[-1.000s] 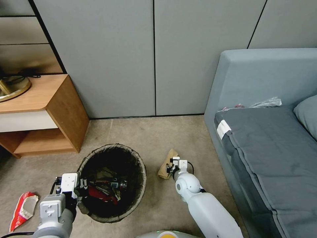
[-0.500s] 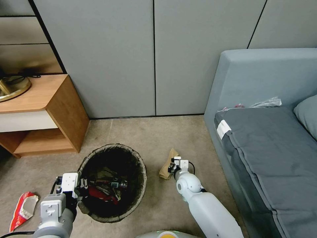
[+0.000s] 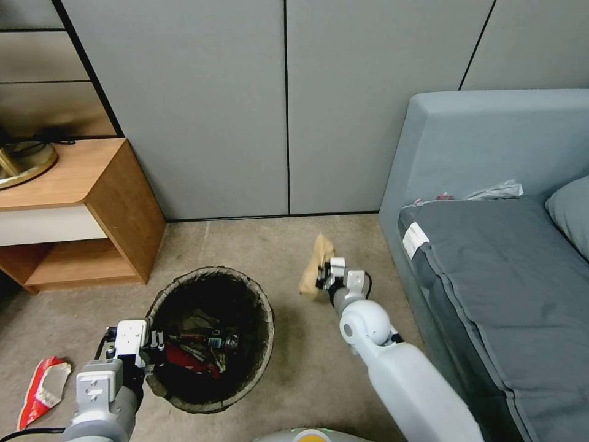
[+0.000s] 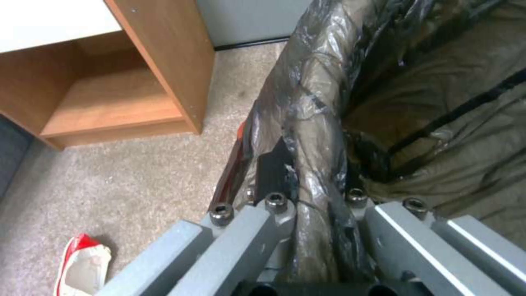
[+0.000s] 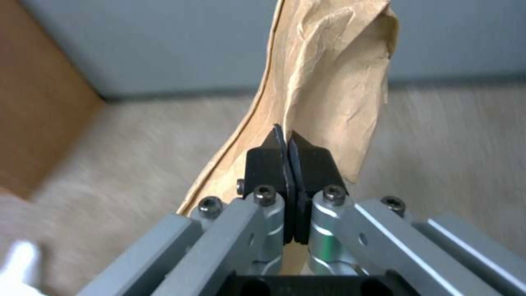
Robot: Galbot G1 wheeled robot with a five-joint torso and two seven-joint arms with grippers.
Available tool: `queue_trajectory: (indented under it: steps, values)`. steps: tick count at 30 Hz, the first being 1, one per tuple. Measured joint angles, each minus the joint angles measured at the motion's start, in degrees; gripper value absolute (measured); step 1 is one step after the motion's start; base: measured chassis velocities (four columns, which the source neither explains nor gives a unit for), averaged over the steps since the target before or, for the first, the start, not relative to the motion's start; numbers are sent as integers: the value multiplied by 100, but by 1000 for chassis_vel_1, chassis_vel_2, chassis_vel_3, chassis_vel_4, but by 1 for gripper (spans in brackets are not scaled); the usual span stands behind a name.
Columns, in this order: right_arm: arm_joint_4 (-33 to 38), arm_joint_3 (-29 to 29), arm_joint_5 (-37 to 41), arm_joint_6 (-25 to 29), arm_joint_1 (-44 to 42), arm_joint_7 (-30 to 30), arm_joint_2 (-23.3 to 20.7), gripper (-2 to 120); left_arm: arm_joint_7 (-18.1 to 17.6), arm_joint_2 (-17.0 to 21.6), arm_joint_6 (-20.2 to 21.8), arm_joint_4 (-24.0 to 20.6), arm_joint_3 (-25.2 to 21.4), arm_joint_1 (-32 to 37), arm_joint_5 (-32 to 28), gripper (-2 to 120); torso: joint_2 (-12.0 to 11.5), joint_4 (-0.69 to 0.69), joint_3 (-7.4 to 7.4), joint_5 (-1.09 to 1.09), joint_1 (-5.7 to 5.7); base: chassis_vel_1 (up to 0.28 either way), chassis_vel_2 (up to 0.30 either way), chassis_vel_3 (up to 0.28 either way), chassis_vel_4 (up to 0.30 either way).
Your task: Pick up the trash bin, then pick up the garbage from the floor and place it into the trash bin.
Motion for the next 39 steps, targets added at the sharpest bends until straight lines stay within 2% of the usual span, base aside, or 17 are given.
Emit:
queue_trajectory:
  steps: [1, 2, 5, 6, 10, 14, 20, 24, 29, 39]
  values:
    - [435, -48, 31, -75, 31, -90, -101, 0, -6, 25, 14, 0, 0, 2, -32, 1, 0, 0, 0, 0, 0, 0, 0, 0, 0]
    - [435, -48, 31, -75, 31, -90, -101, 0, -6, 25, 14, 0, 0, 2, -32, 1, 0, 0, 0, 0, 0, 0, 0, 0, 0]
    - [1281, -192, 309, -298, 59, -245, -360, 0, -19, 66, 28, 0, 0, 2, -63, 1, 0, 1, 0, 0, 0, 0, 0, 0, 0]
    - [1281, -192, 309, -298, 59, -245, -360, 0, -19, 66, 28, 0, 0, 2, -63, 1, 0, 1, 0, 0, 0, 0, 0, 0, 0]
    - [2357, -420, 887, -654, 83, -361, -589, 0, -55, 88, 48, 0, 6, -21, -94, 1, 0, 0, 0, -1, 0, 0, 0, 0, 0]
    - [2863, -626, 989, -768, 108, -666, -714, 0, -67, 97, 61, 0, 12, -43, -108, 1, 0, 0, 0, -1, 0, 0, 0, 0, 0]
    - [3110, -901, 948, -806, 159, -1059, -924, 0, -70, 98, 72, 0, 16, -54, -113, 1, 0, 0, 0, -1, 0, 0, 0, 0, 0]
    - [3110, -1259, 632, -742, 171, -1348, -1151, 0, -71, 92, 75, 0, 34, -67, -113, 1, 0, 0, 0, -1, 0, 0, 0, 0, 0]
    - [3080, -1746, 432, -729, 143, -1374, -1291, 0, -74, 79, 75, 0, 41, -69, -100, 1, 0, 0, 0, -1, 0, 0, 0, 0, 0]
    - [2864, -2401, -68, -657, 60, -1326, -1232, 0, -74, 44, 75, 0, 53, -65, -67, 1, 0, 0, 0, -1, 0, 0, 0, 0, 0]
